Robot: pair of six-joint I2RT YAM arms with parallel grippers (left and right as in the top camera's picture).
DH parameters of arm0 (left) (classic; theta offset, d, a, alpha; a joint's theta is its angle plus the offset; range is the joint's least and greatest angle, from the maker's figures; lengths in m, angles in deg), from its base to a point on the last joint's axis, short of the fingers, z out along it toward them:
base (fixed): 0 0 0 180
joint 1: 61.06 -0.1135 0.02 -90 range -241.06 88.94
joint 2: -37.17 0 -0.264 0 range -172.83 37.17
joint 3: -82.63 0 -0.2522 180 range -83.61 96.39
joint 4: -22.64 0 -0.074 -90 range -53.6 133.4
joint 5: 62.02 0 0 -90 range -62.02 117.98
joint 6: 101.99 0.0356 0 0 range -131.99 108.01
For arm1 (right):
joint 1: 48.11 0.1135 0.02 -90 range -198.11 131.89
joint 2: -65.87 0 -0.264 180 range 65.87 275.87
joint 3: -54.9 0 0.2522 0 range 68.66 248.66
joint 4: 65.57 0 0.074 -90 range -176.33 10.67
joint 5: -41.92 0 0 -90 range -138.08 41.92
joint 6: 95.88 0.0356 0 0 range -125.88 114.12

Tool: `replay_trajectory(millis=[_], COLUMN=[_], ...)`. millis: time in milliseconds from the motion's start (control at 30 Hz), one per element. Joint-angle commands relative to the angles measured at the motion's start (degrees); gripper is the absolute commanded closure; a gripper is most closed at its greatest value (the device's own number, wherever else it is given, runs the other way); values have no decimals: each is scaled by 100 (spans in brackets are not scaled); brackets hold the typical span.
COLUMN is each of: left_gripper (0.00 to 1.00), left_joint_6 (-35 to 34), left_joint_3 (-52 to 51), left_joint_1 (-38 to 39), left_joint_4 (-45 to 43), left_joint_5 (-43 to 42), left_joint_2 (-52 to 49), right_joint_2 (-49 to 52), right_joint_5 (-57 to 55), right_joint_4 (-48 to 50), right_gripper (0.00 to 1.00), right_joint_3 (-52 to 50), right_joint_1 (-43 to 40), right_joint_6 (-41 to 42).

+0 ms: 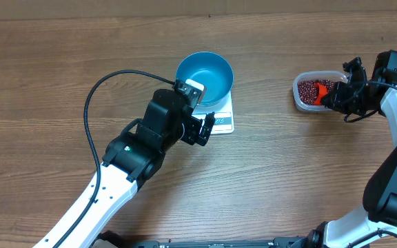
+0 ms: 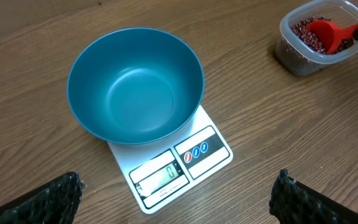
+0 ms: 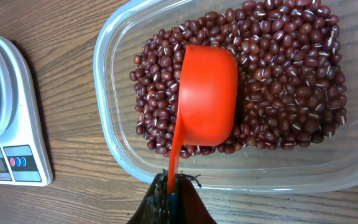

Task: Scoop item into bowl and weigh 150g on scale
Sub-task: 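Drag the scoop through the beans and lift it filled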

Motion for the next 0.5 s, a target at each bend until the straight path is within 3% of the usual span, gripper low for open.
replay_trajectory(millis=[0, 467], left_gripper=[0, 1], left_joint_6=[-81, -83], left_joint_3=[-44, -44], left_joint_1=[-26, -26], left_joint_4=[-15, -20], left_joint_5=[-46, -46], left_joint_2=[22, 22], right_joint_2=[98, 98], right_joint_5=[269, 483], right_joint_4=[11, -31], right_gripper=[96, 96], right_joint_3=[-46, -46], right_joint_1=[17, 26], right_joint_6=[-26, -28])
